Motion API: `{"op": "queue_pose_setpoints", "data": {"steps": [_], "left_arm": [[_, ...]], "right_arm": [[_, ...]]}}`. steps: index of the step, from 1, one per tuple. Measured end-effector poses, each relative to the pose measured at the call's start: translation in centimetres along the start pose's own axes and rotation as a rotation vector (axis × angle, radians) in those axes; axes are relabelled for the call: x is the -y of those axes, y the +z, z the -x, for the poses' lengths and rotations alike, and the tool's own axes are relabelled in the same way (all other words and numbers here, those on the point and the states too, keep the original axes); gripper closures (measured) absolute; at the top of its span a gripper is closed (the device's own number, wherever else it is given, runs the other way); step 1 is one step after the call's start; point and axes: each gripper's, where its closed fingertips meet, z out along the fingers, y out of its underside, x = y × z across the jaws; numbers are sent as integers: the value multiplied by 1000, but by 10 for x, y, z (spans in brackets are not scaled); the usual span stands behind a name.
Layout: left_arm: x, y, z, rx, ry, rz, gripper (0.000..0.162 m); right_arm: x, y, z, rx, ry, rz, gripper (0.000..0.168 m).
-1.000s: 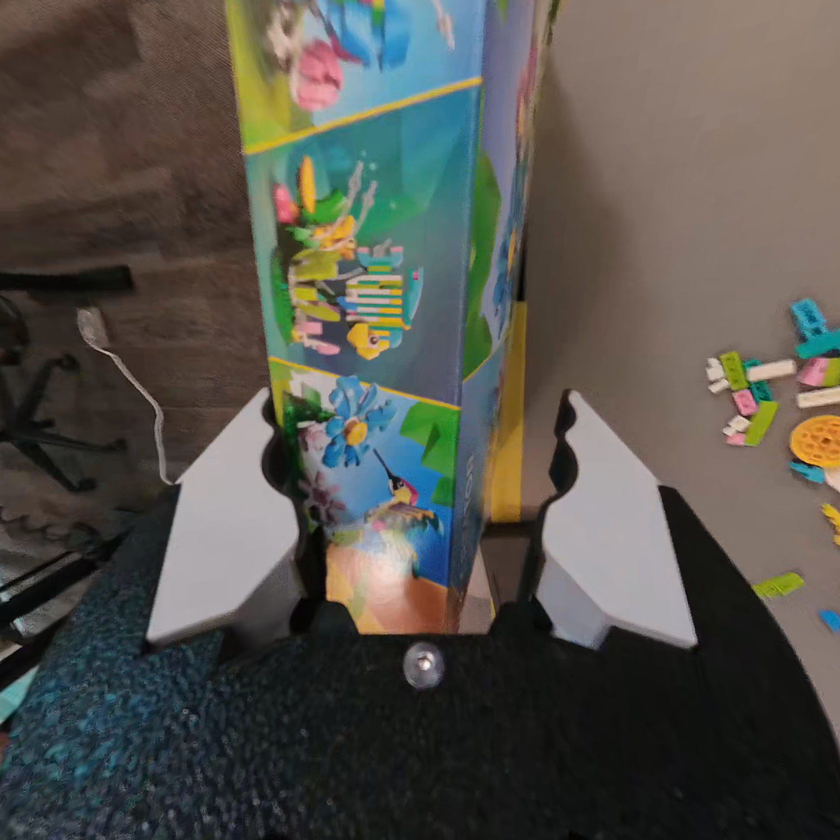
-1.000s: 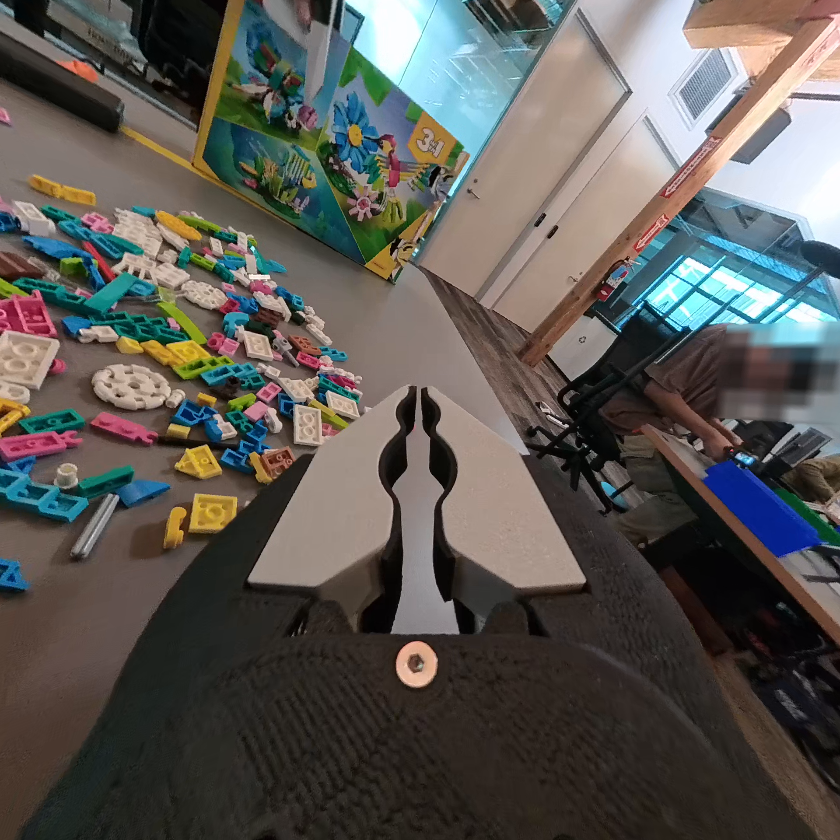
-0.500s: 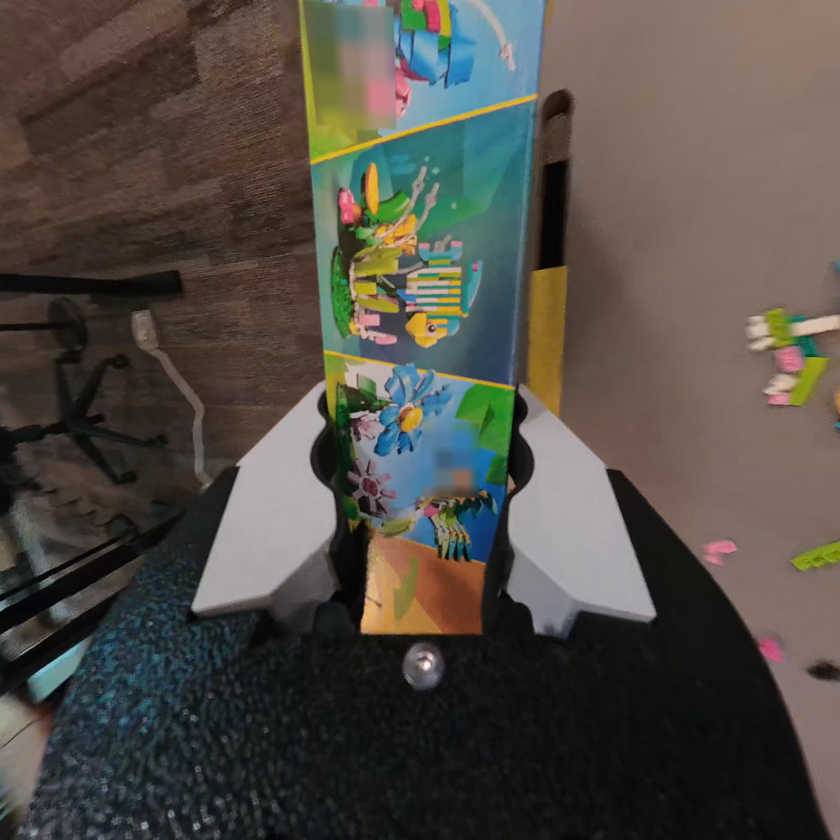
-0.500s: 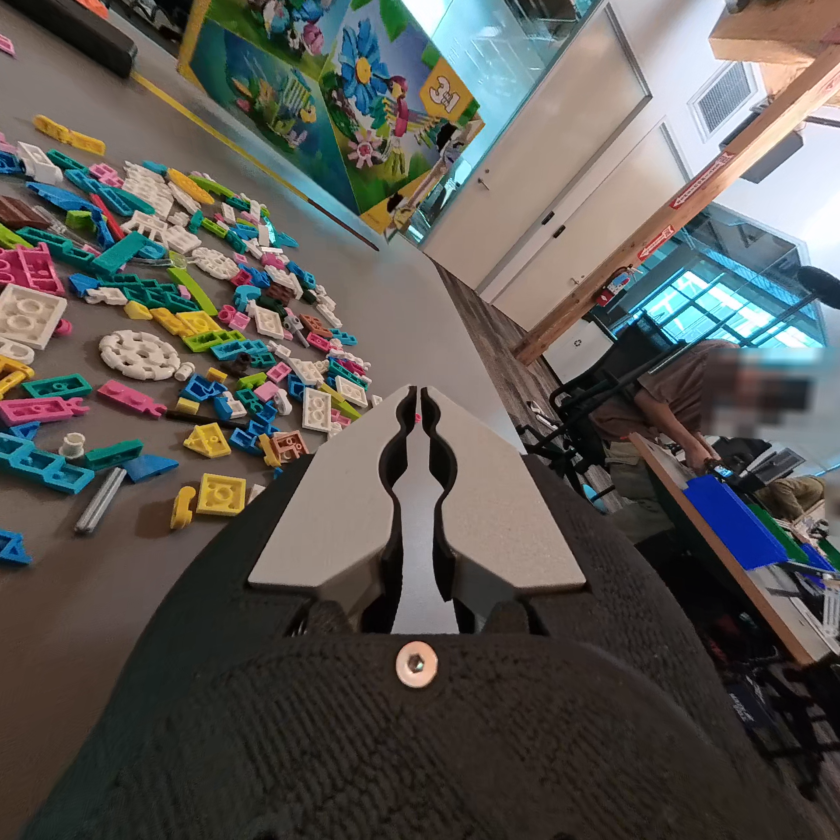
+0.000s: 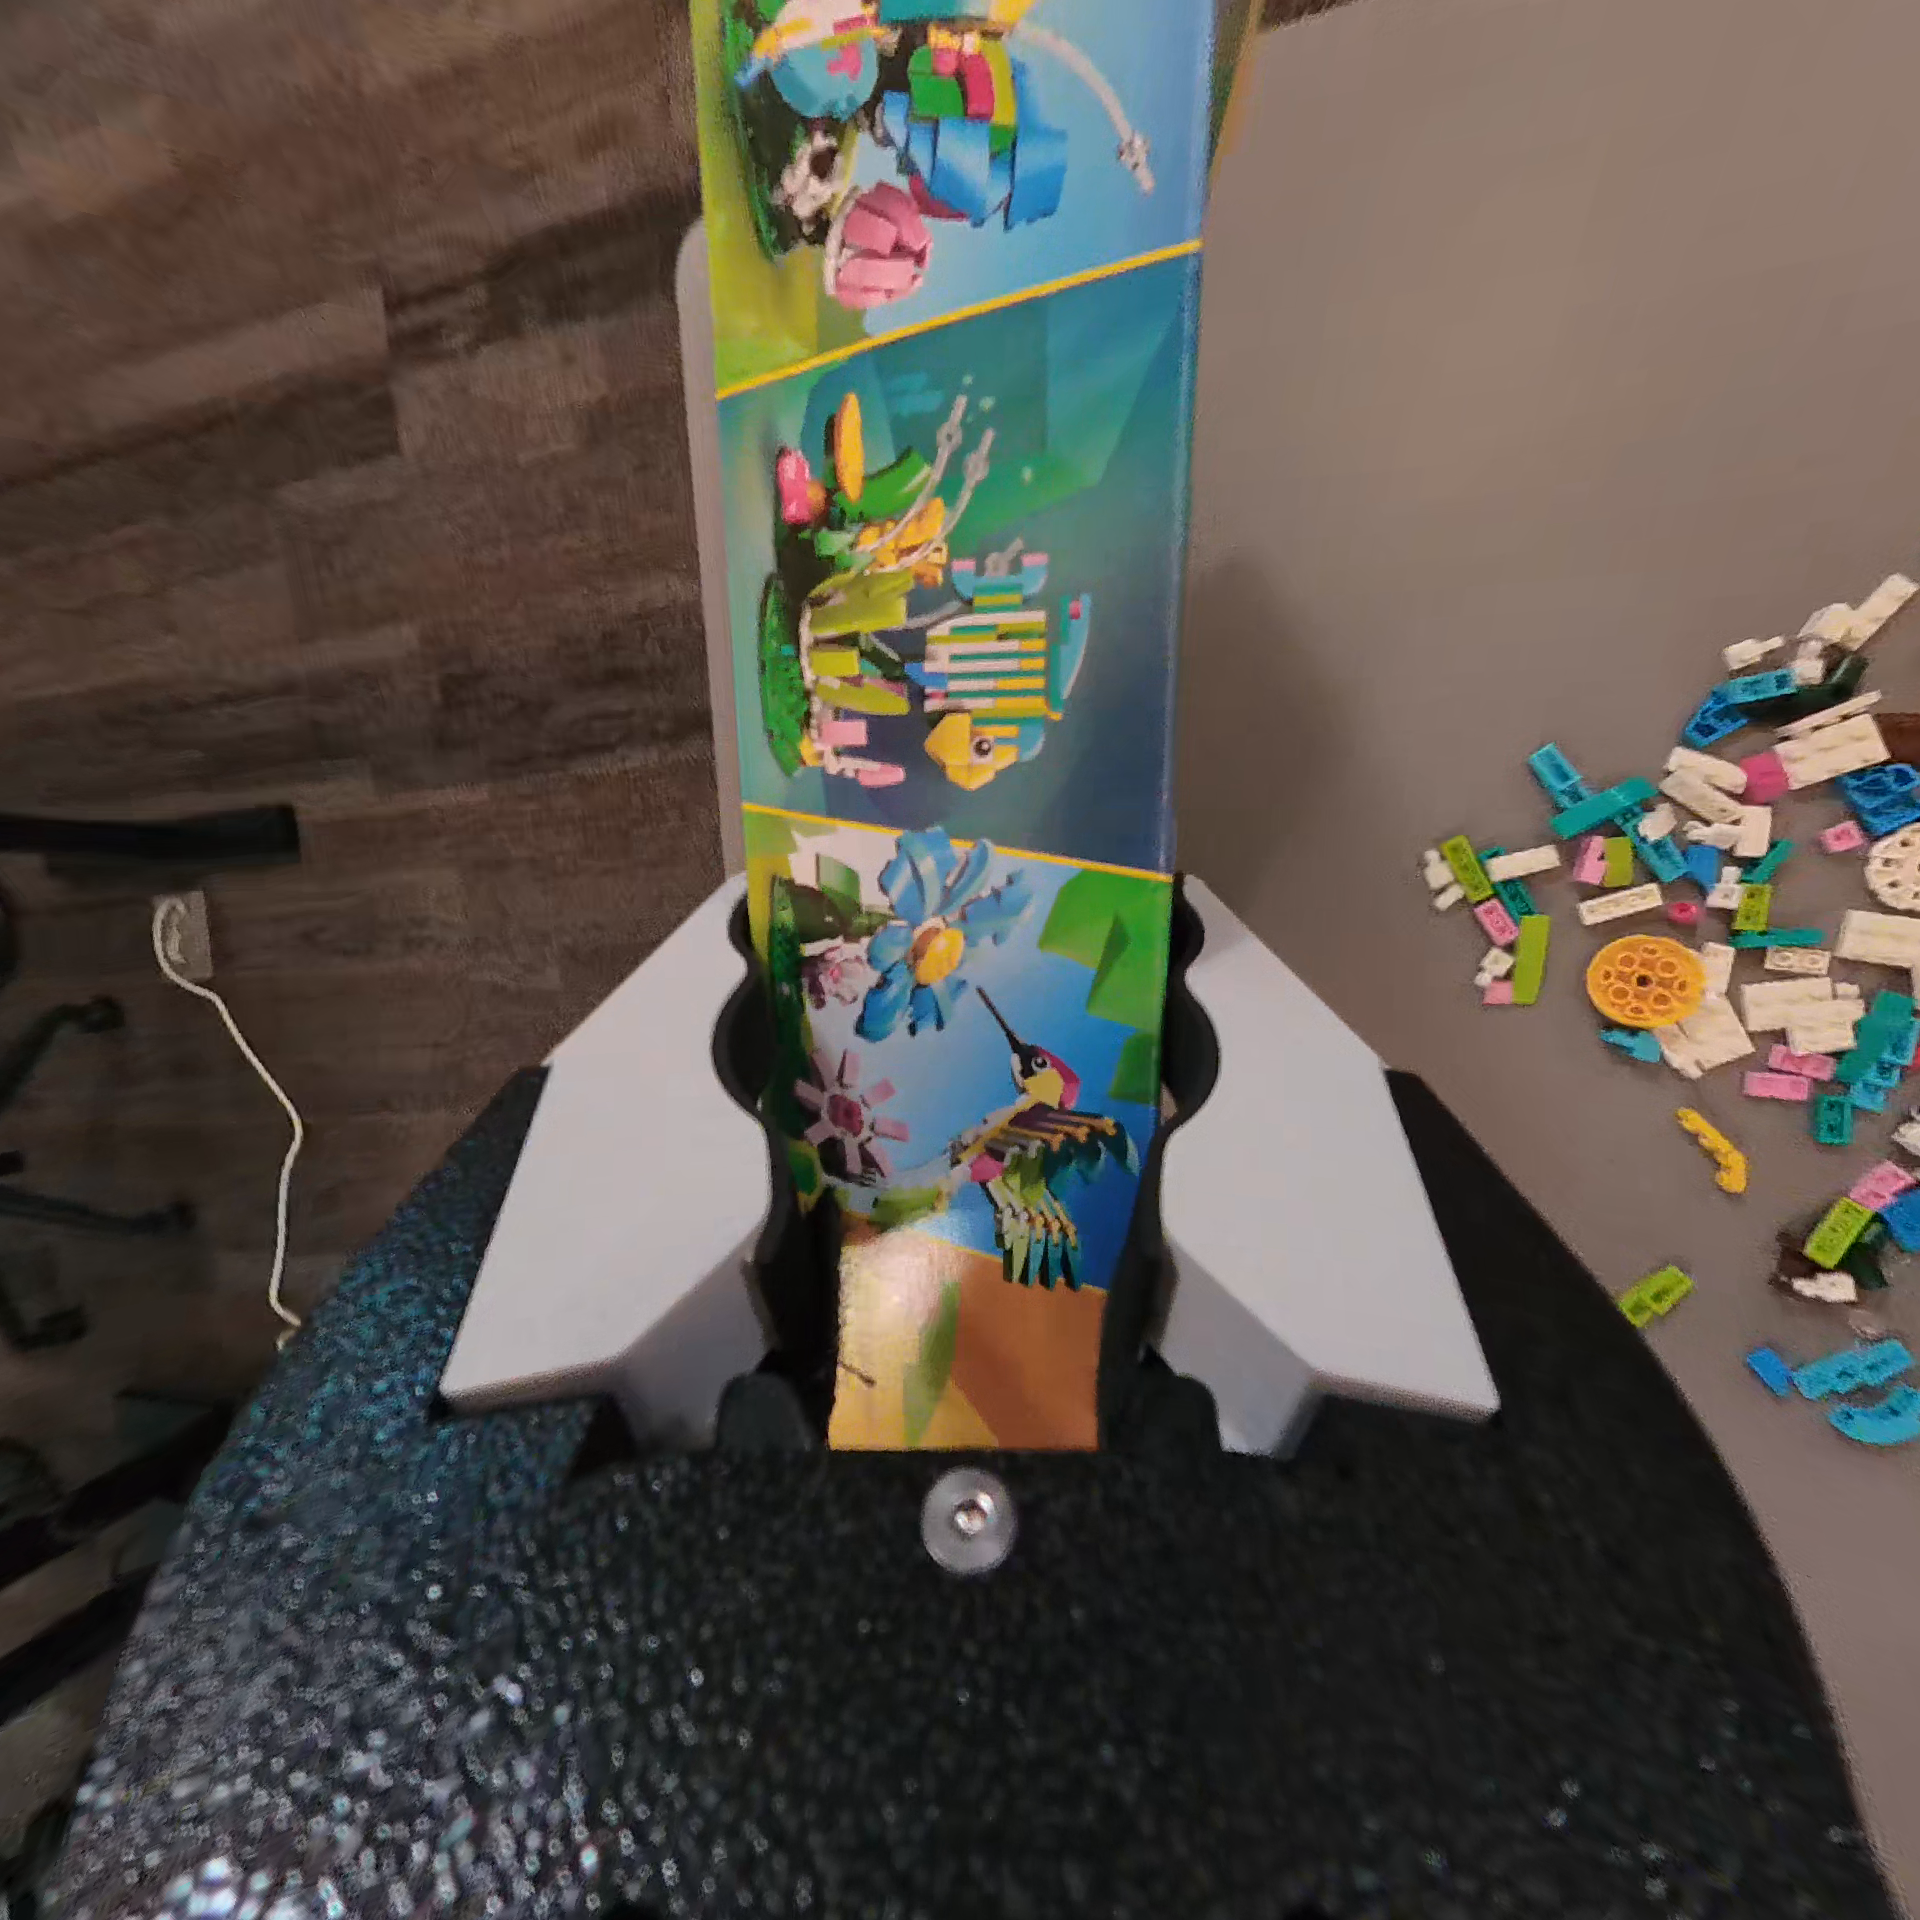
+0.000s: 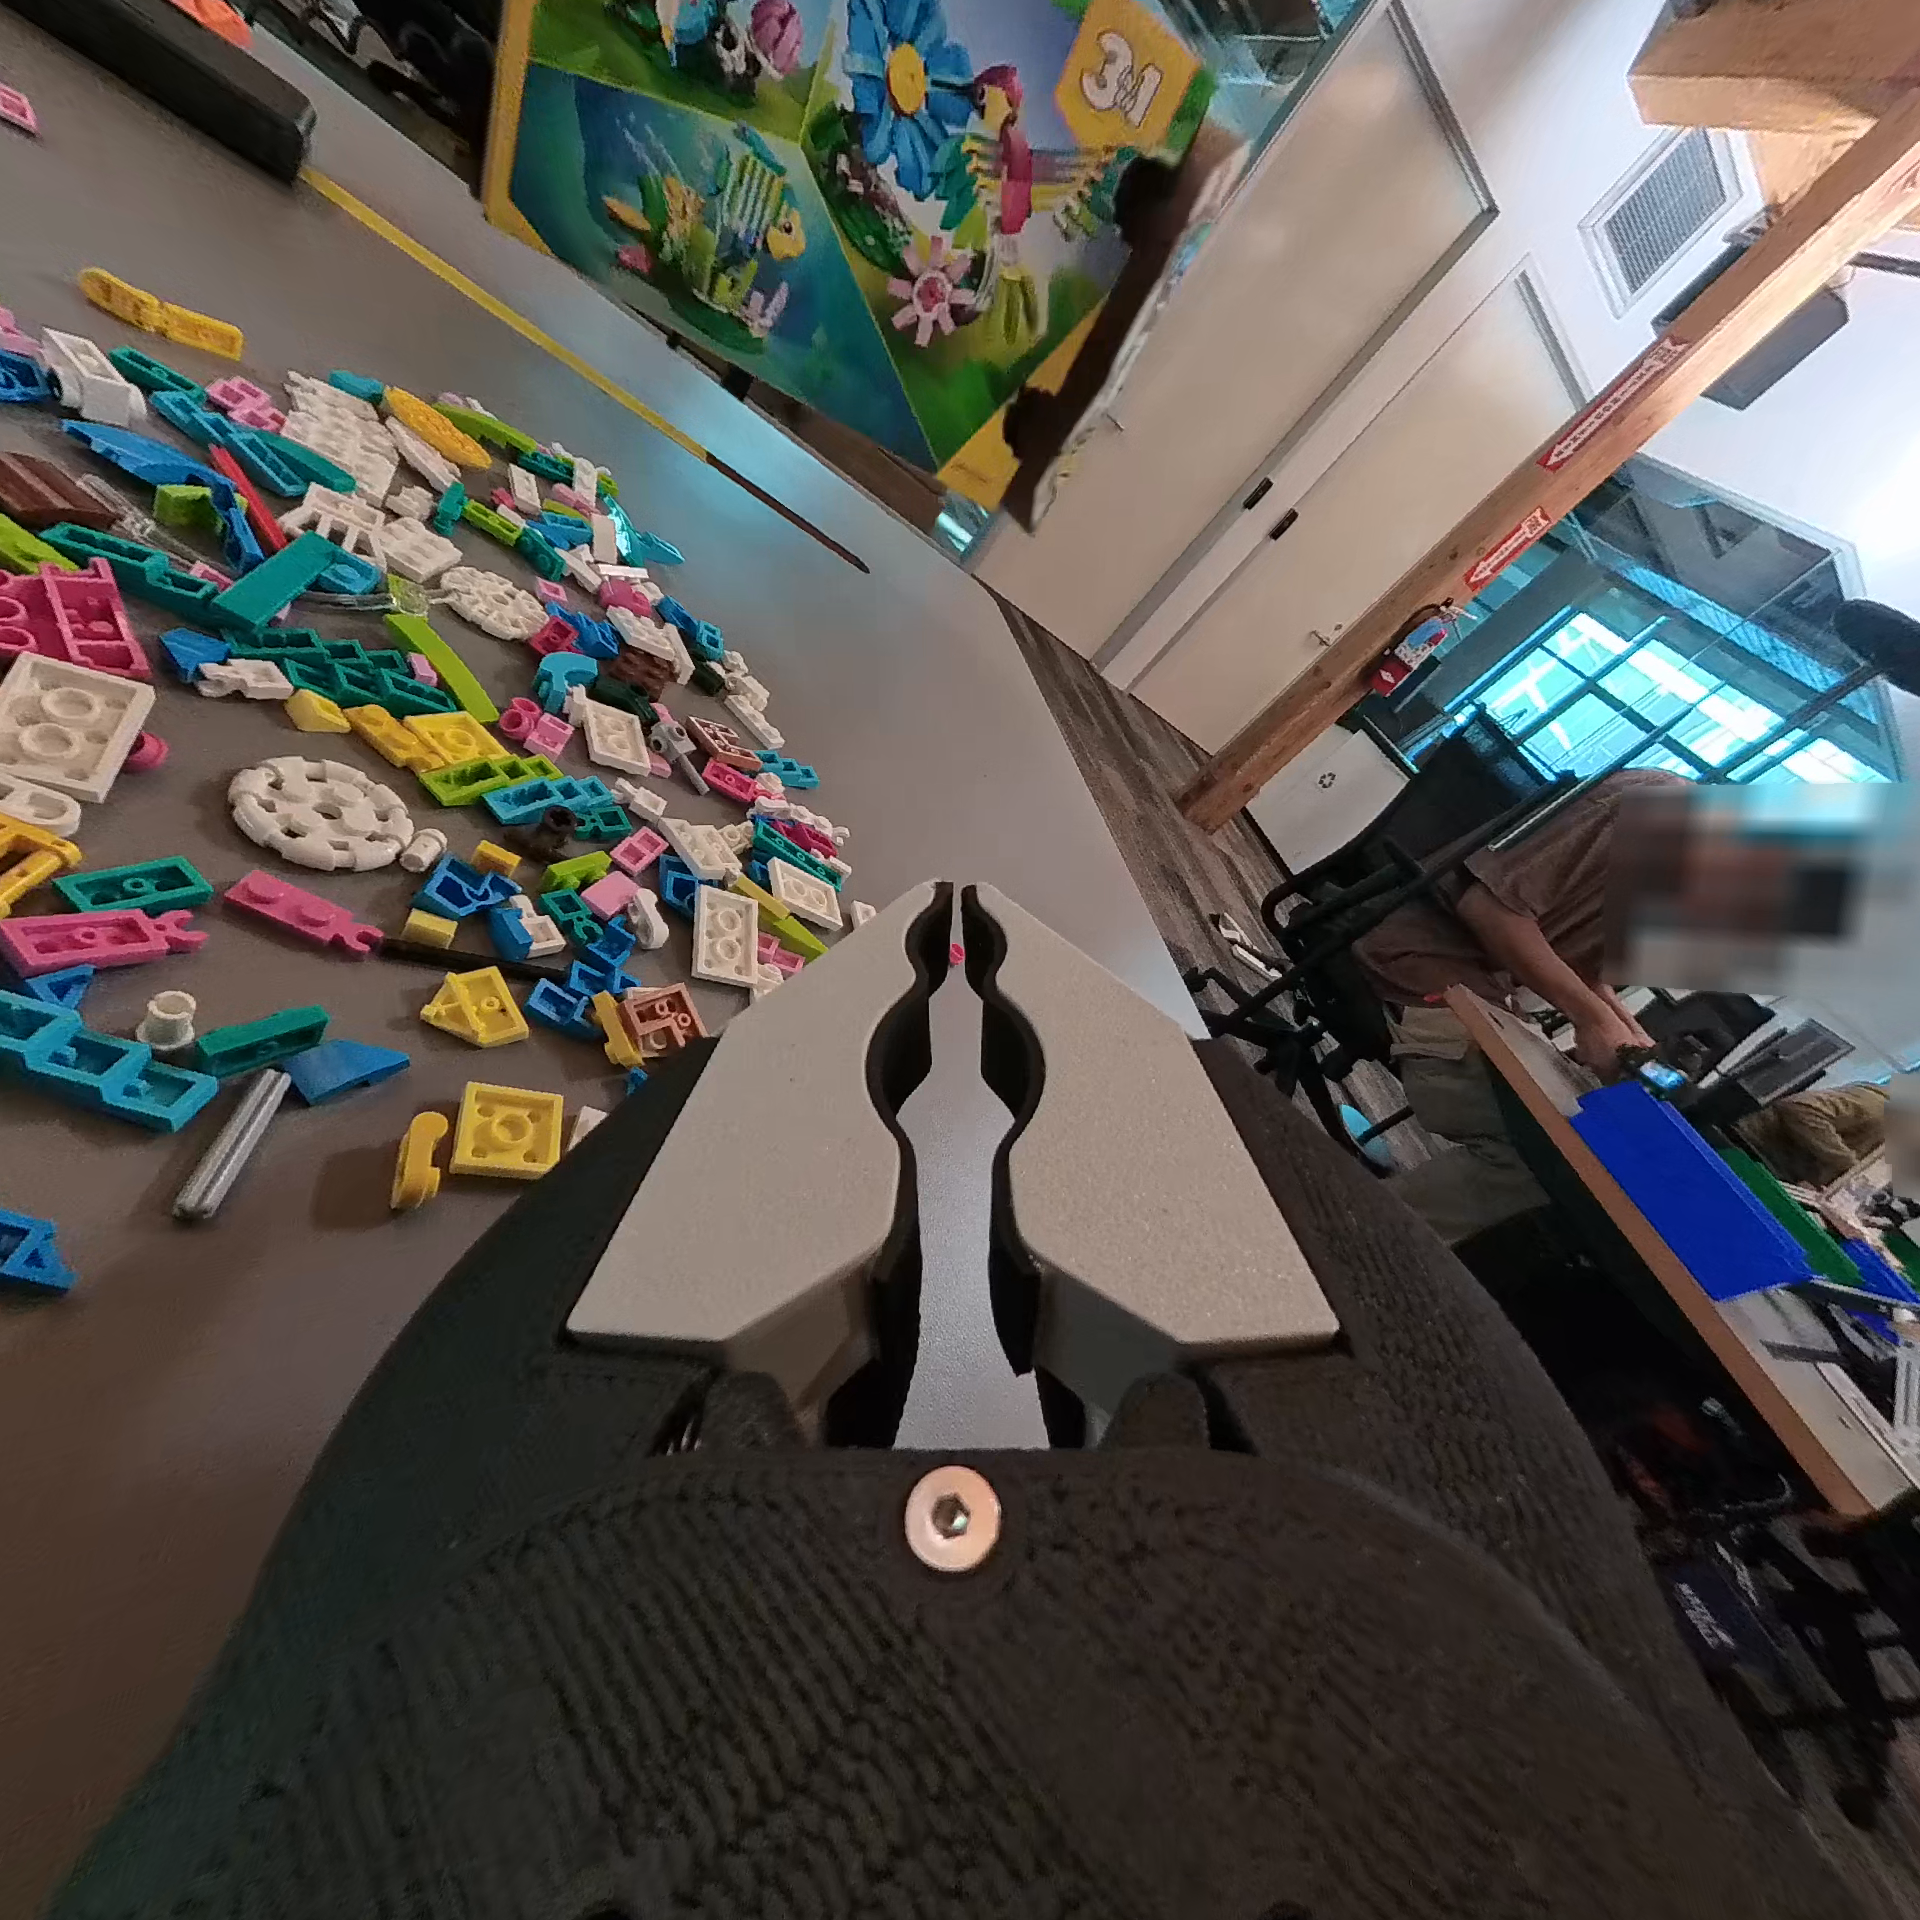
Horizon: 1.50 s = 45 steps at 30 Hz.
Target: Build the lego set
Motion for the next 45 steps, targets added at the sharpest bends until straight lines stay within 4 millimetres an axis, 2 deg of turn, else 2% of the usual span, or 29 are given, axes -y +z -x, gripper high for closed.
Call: {"op": "queue_pose_setpoints", "data": {"steps": [4,7,10,17,23,27,28,30,32,38,42,45], "left_arm": [[-5,-5,3,63,11,-10,89],[-11,-7,-4,32,8,12,90],[-16,-6,2,57,-20,34,89],[-13,11,-4,29,-12,68,89],[-28,33,-1,34,-2,215,88],[-30,38,-4,13,-21,200,85],[-29,37,-5,14,-15,195,83],[-30,36,-5,36,-13,203,53],[-26,29,-5,61,-19,172,37],[-4,-11,-21,114,-71,-43,26],[21,-60,-62,177,-160,-370,26],[19,-107,-103,269,-286,-629,36]], "right_arm": [[-5,2,-3,2,-2,-1,168],[-6,4,-6,7,0,0,168],[-7,7,-8,8,-3,3,168],[-14,11,-12,15,-6,4,168],[-18,14,-12,20,-12,7,168],[-19,15,-11,22,-11,11,168],[-19,15,-11,23,-11,12,168],[-19,15,-11,24,-9,13,168],[-19,15,-11,25,-4,14,167],[-17,15,-15,21,34,6,167],[-14,14,-19,12,83,-18,166],[-11,13,-22,8,119,-35,165]]}}
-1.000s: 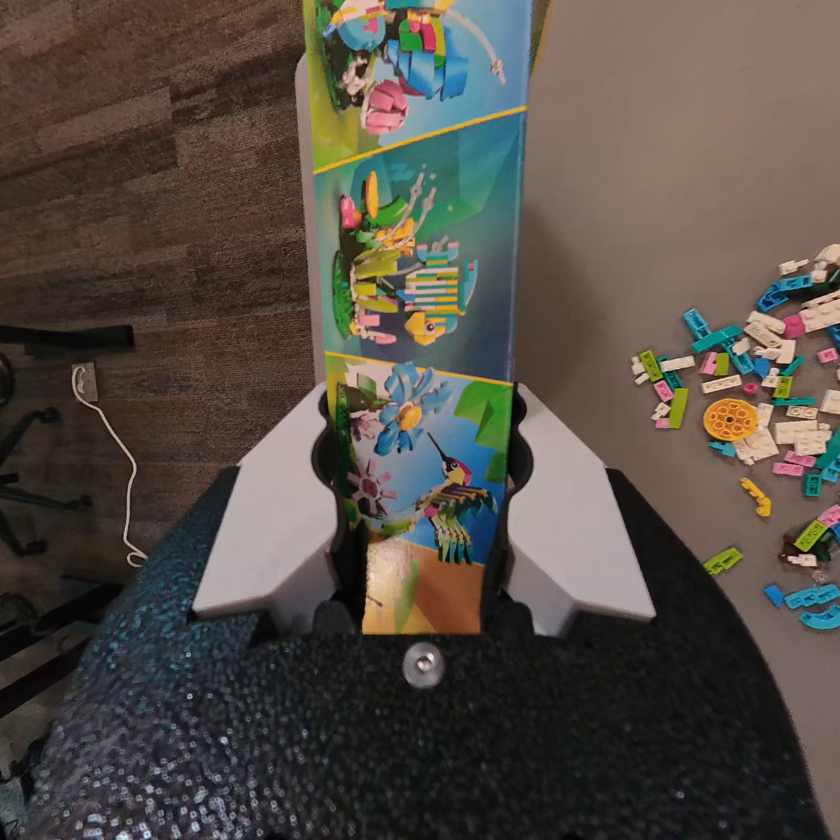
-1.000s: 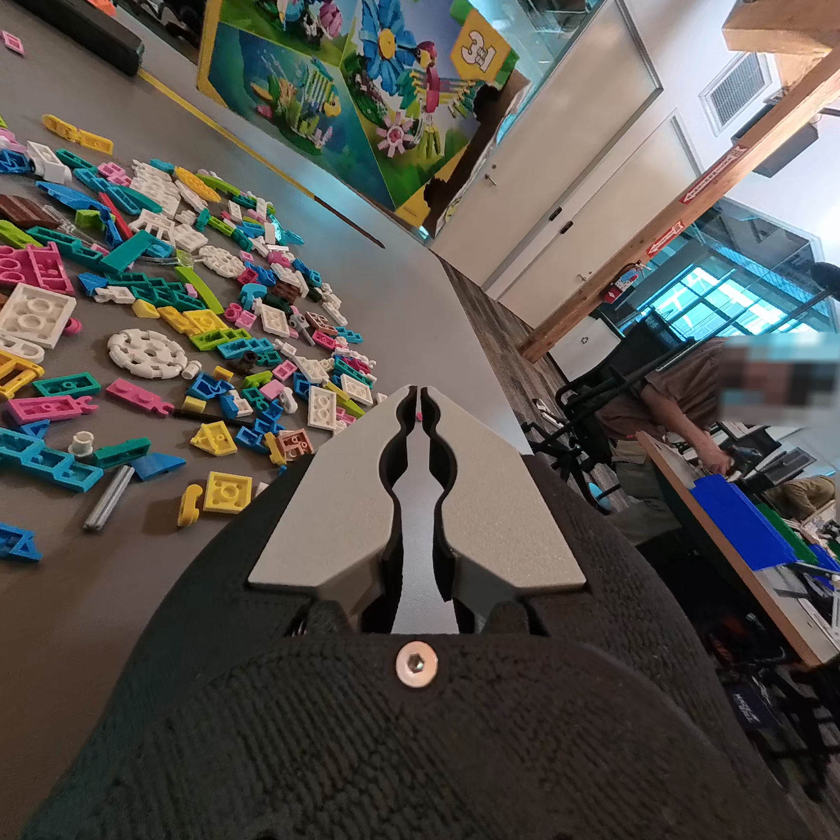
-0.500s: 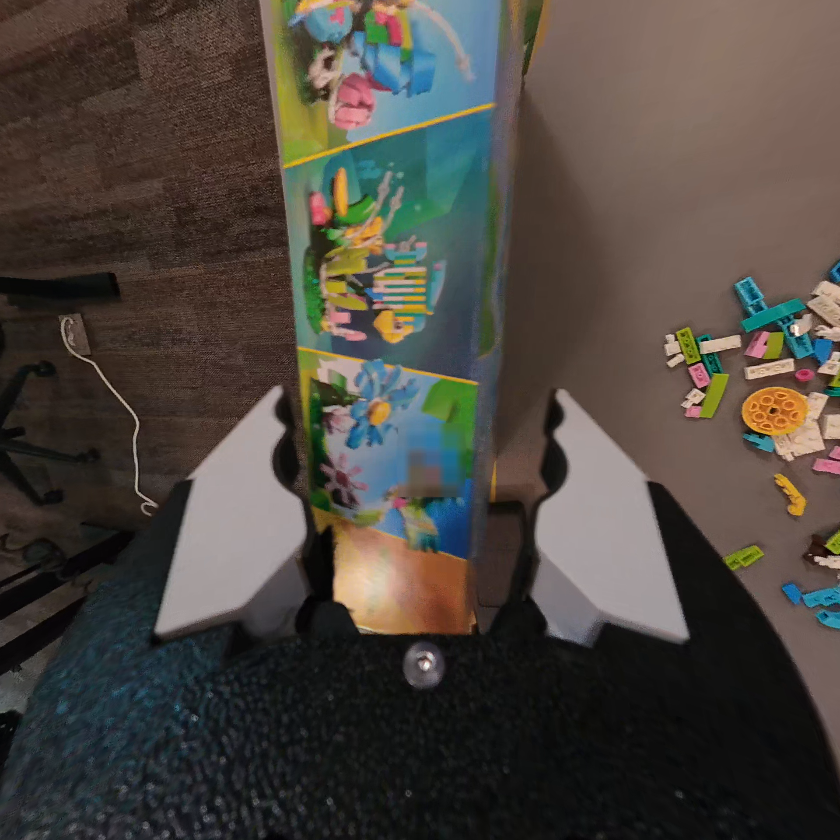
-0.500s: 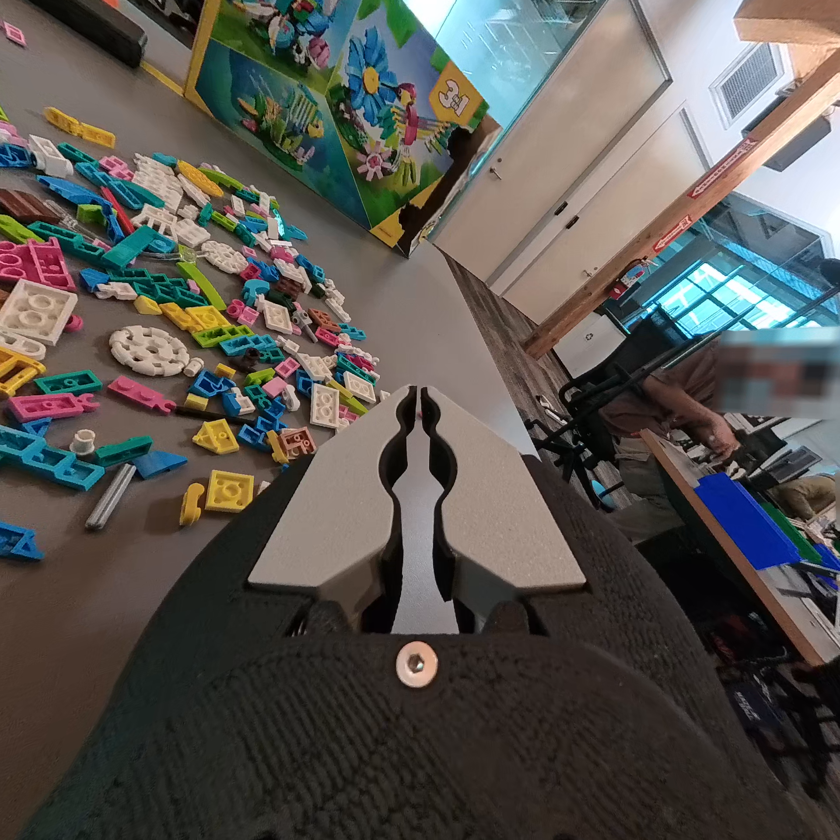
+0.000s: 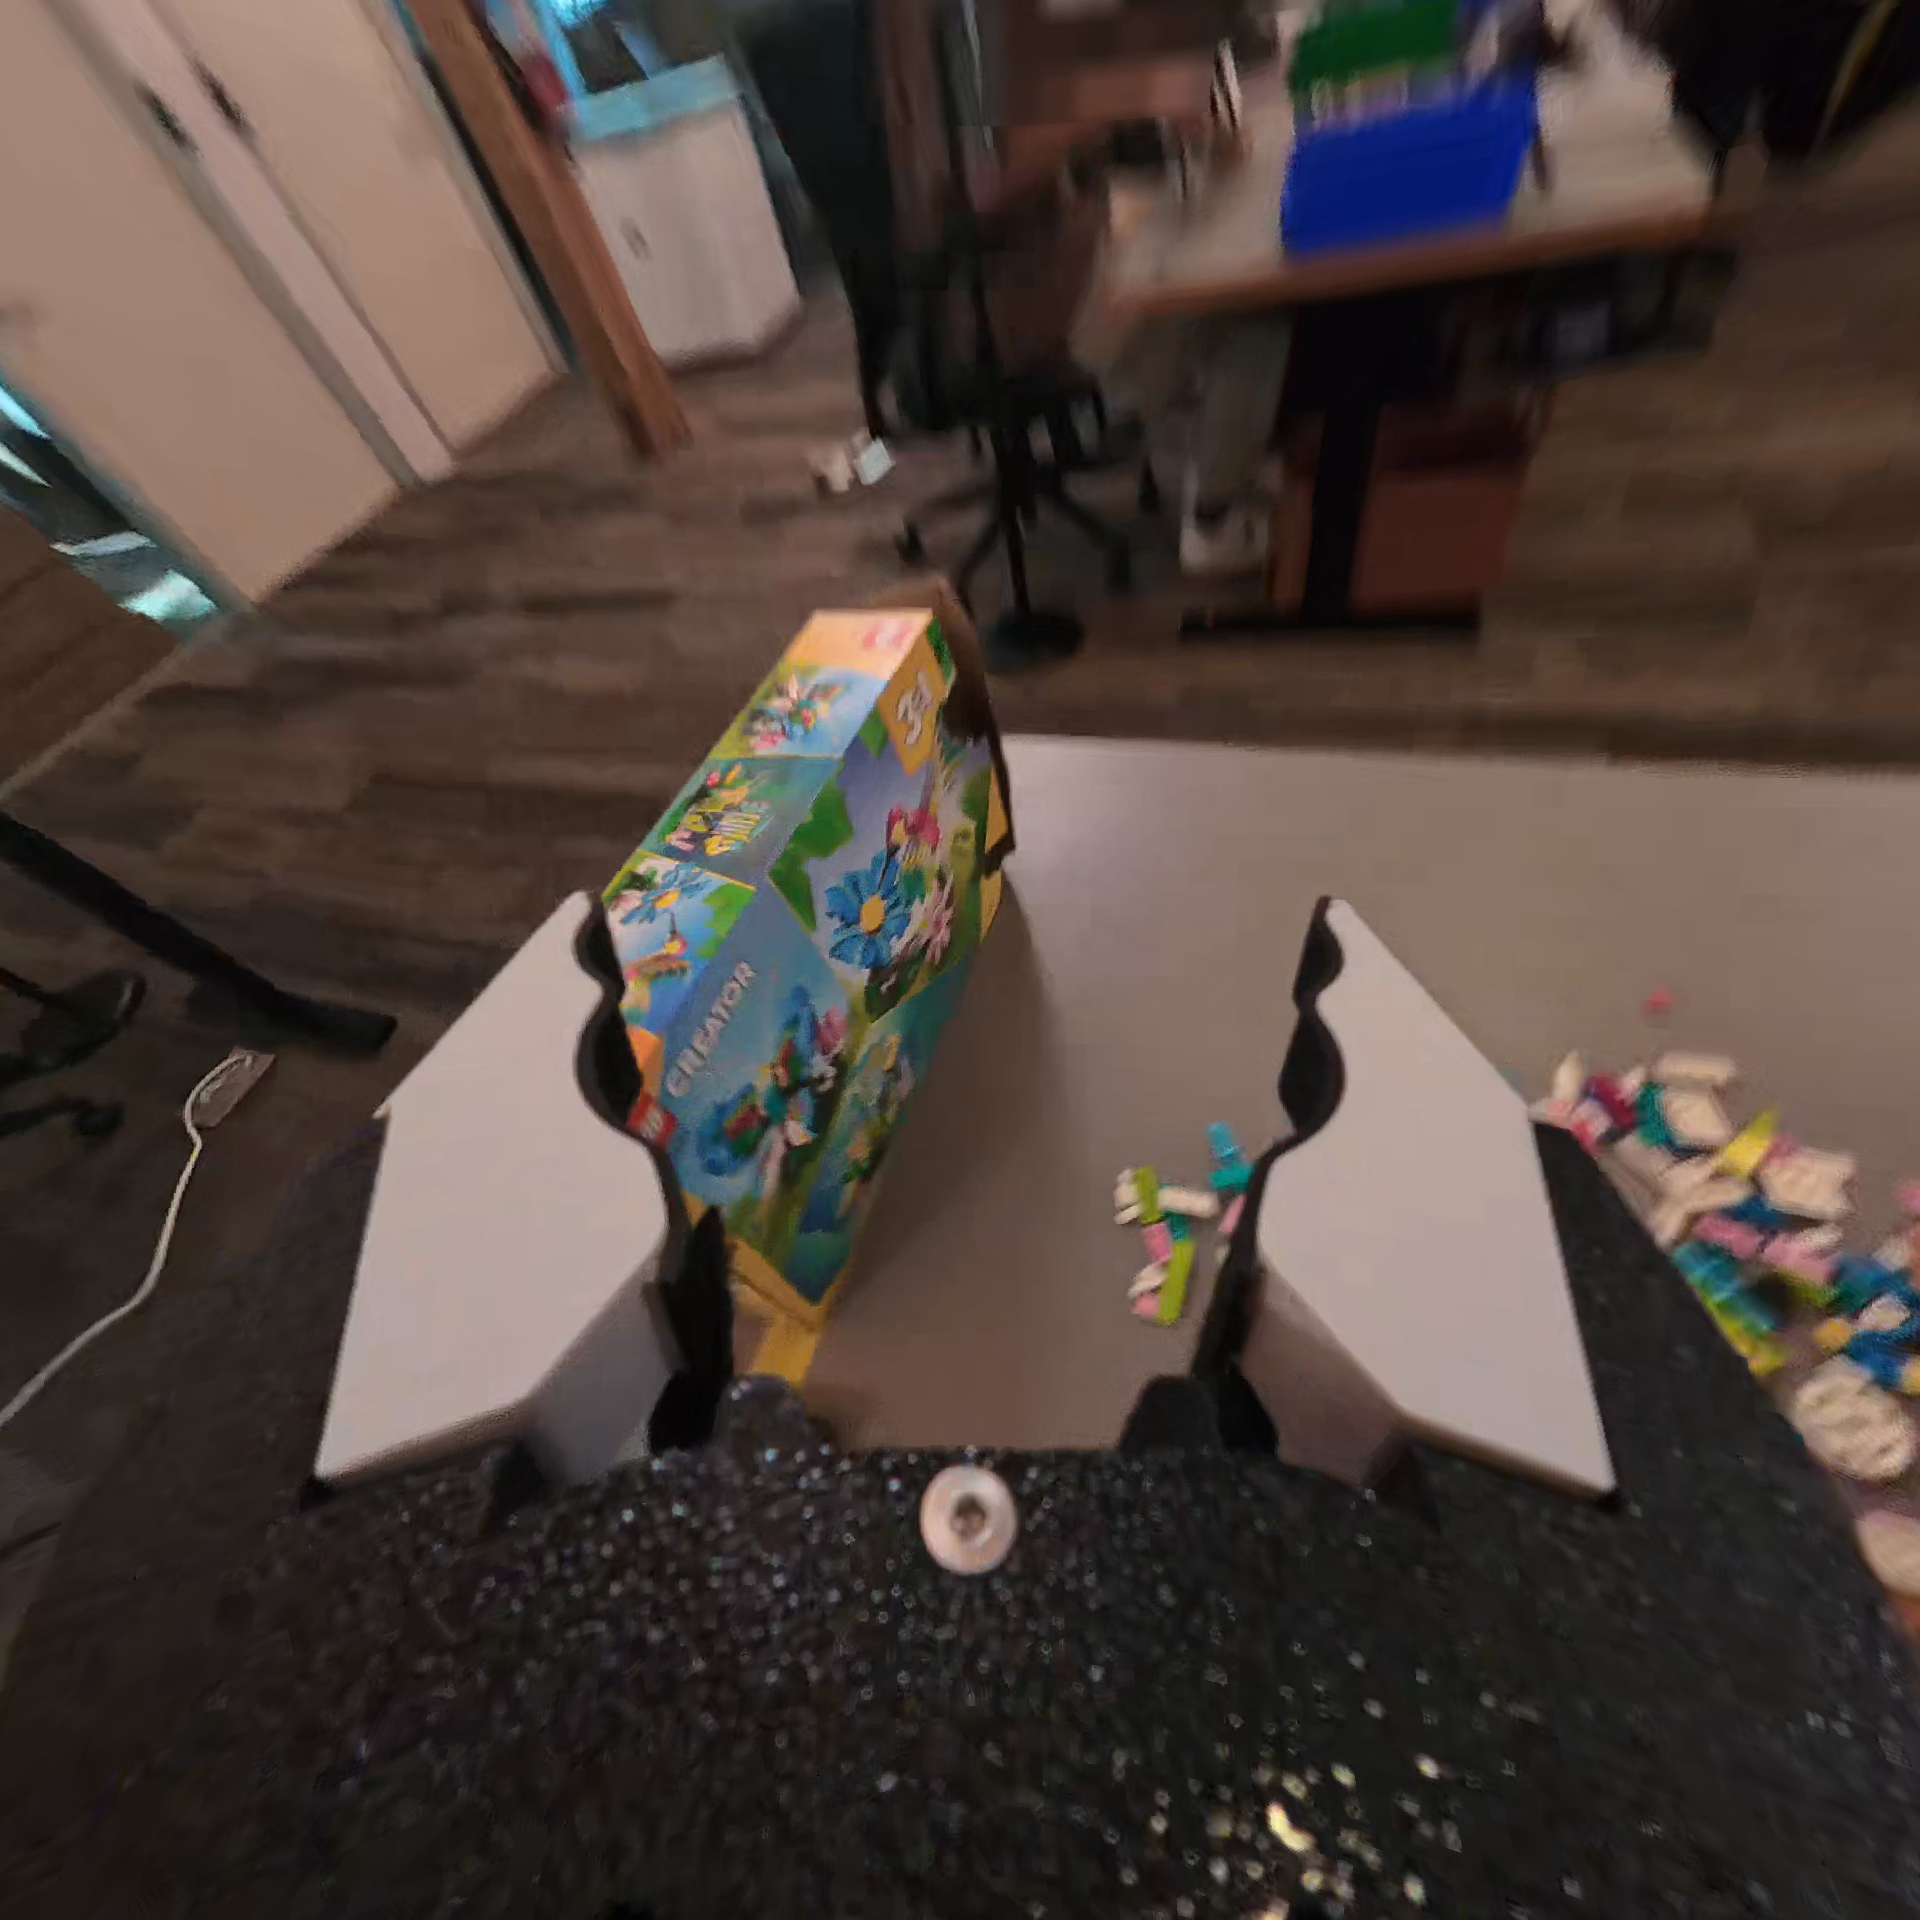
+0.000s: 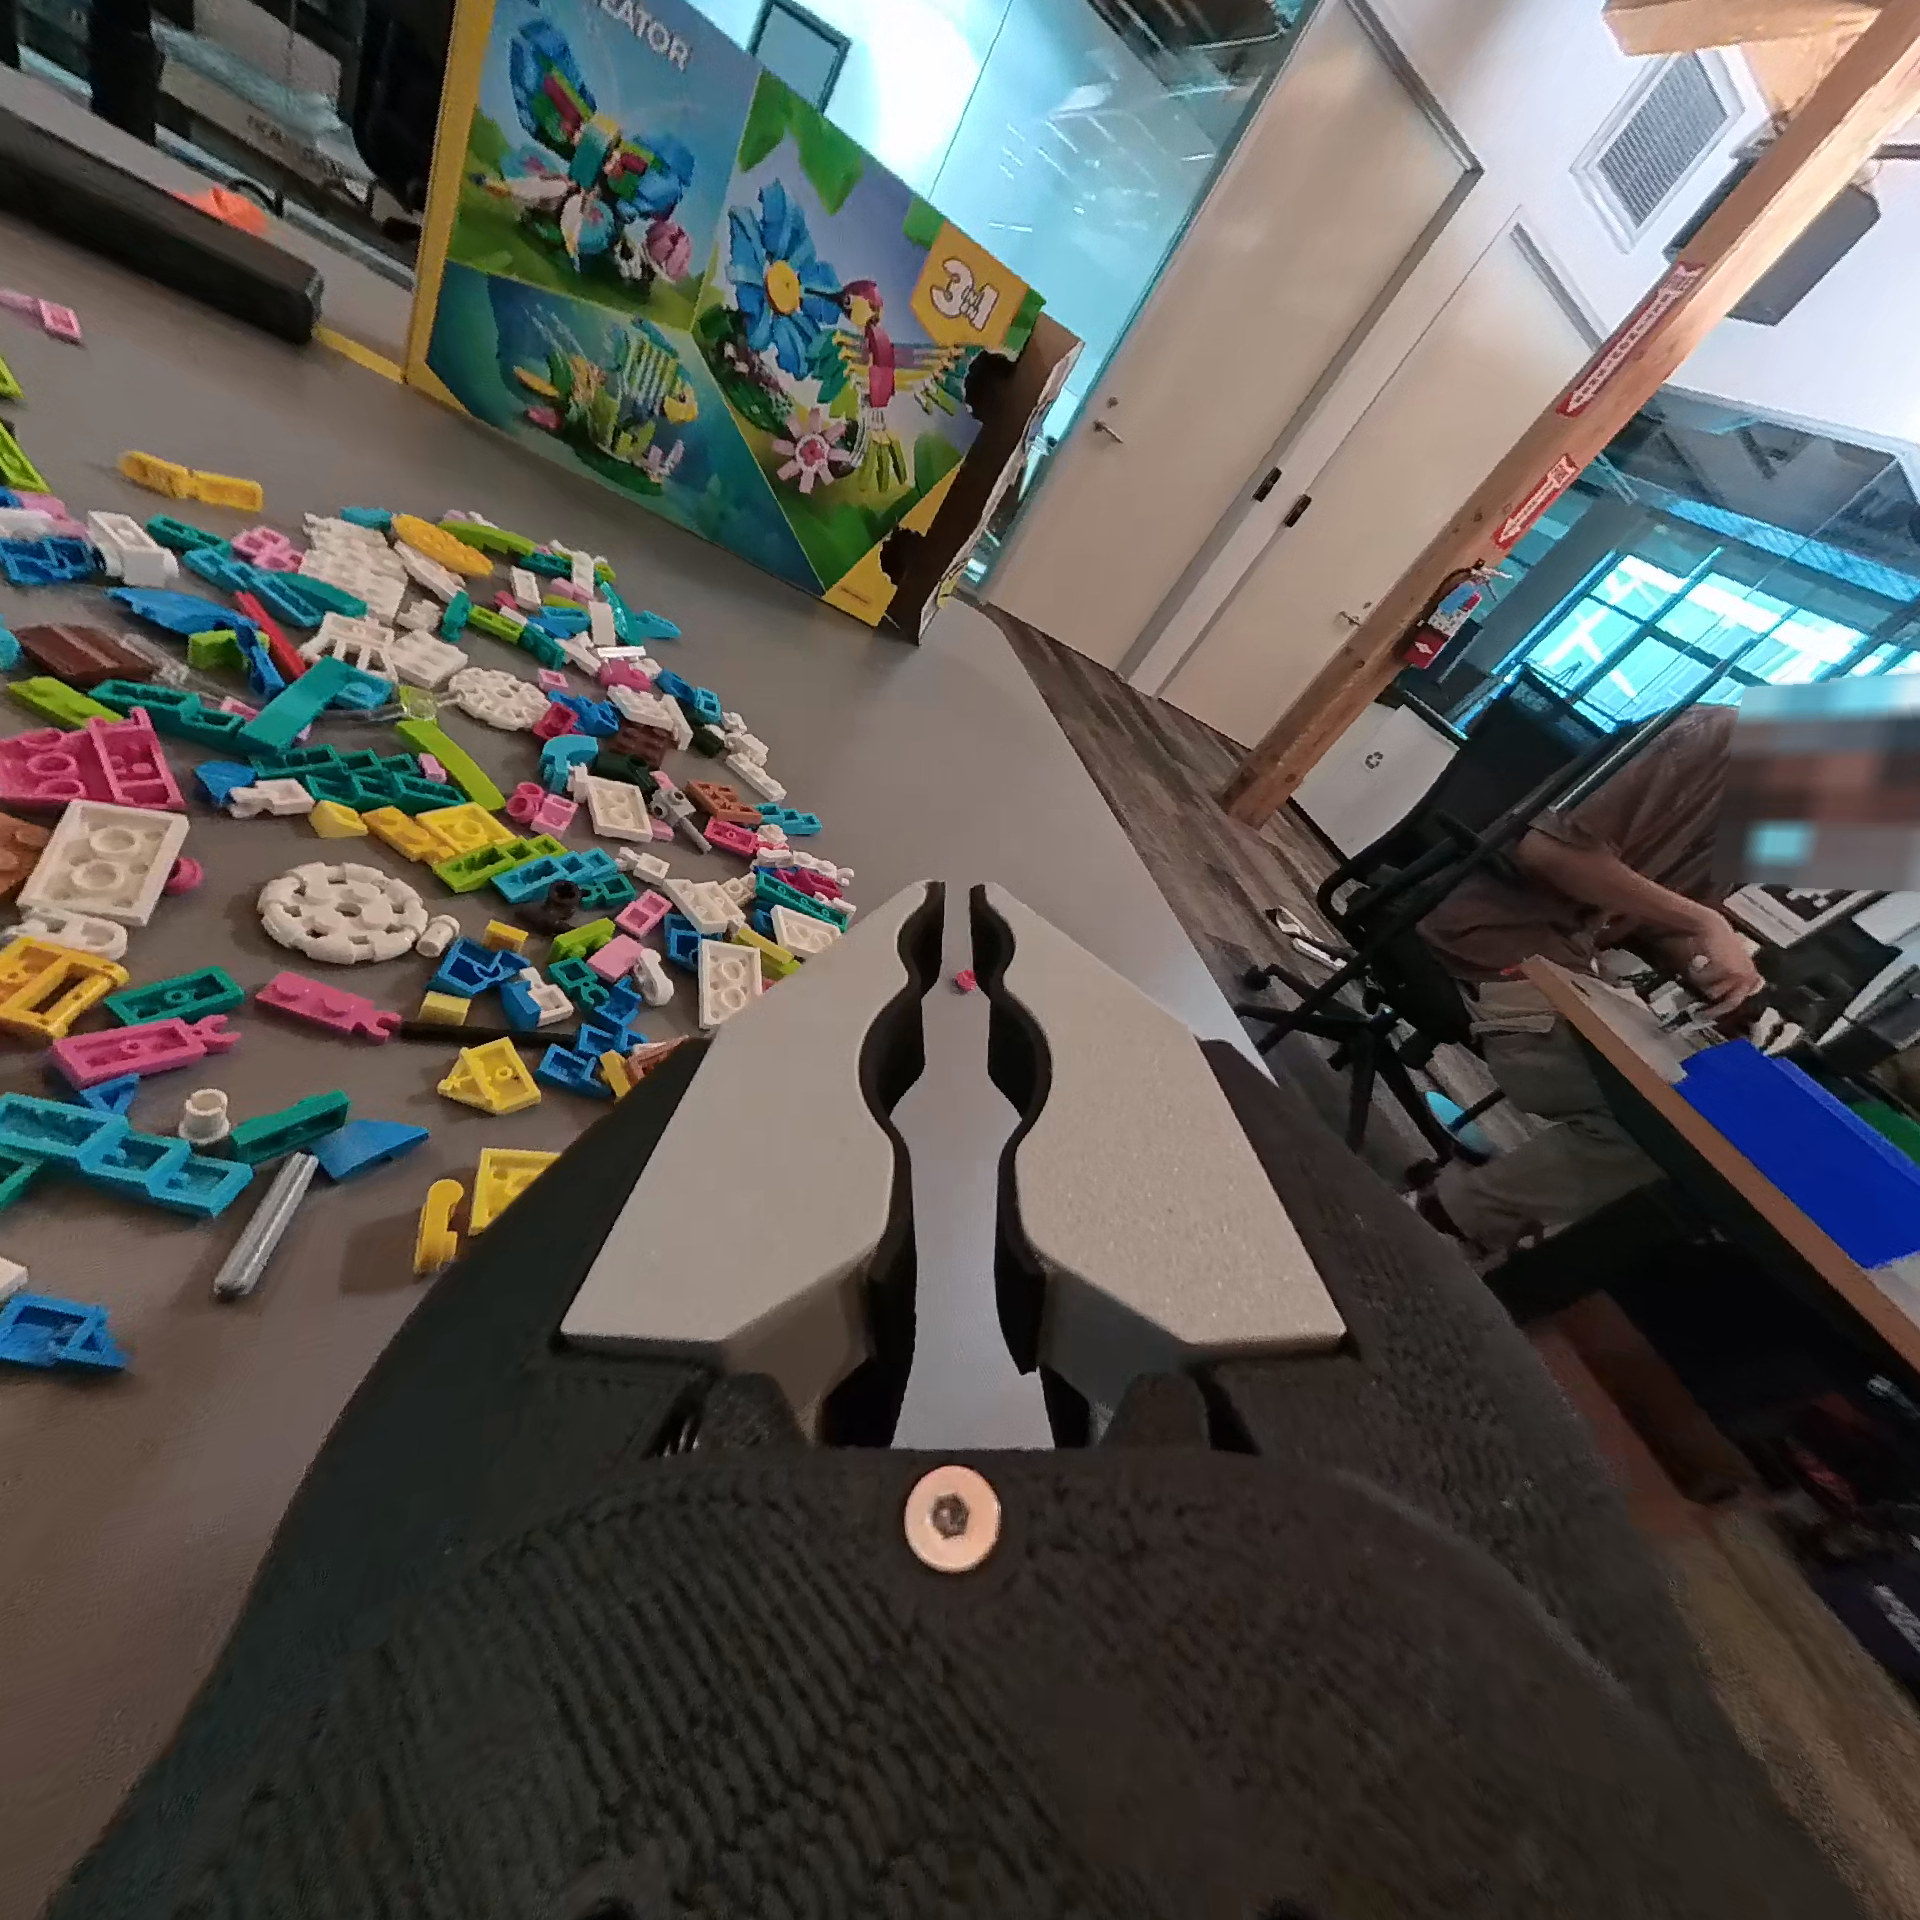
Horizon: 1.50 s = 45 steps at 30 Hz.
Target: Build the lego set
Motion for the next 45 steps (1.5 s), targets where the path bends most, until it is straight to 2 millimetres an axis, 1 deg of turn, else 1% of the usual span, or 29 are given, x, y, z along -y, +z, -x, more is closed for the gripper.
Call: {"op": "queue_pose_setpoints", "data": {"steps": [1,3,5,7,9,10,13,16,19,21,24,28,33,36,39,42,45], "left_arm": [[1,-20,-10,33,-51,-81,42],[-5,-61,-35,71,-153,-231,50],[-22,-97,-58,112,-210,-351,58],[-49,-128,-72,211,-210,-422,69],[-77,-154,-81,320,-195,-469,81],[-90,-164,-87,351,-193,-487,87],[-121,-182,-103,422,-185,-512,90],[-134,-188,-121,446,-125,-531,92],[-145,-184,-138,455,-46,-540,97],[-147,-178,-141,433,-25,-523,96],[-155,-174,-136,446,-28,-512,95],[-159,-178,-128,439,-71,-525,96],[-164,-180,-120,449,-92,-522,95],[-165,-187,-114,474,-82,-526,97],[-167,-191,-108,484,-113,-540,98],[-168,-188,-106,465,-162,-547,98],[-170,-183,-108,446,-171,-531,98]], "right_arm": [[1,0,-1,-1,10,-4,164],[3,-1,-1,0,31,-14,164],[4,-1,-1,3,52,-23,164],[6,-1,-2,3,68,-30,163],[7,-1,-3,2,85,-36,163],[8,-2,-4,2,98,-41,163],[11,-3,-4,3,126,-57,163],[11,-3,-3,5,115,-60,163],[12,-4,-1,9,116,-64,163],[14,-4,0,14,127,-72,163],[15,-3,2,21,122,-75,163],[18,-3,9,36,105,-79,163],[30,-4,19,68,153,-127,163],[37,-5,28,87,137,-153,163],[43,-6,37,121,127,-184,163],[46,-7,38,131,135,-203,163],[48,-8,37,125,145,-214,163]]}}
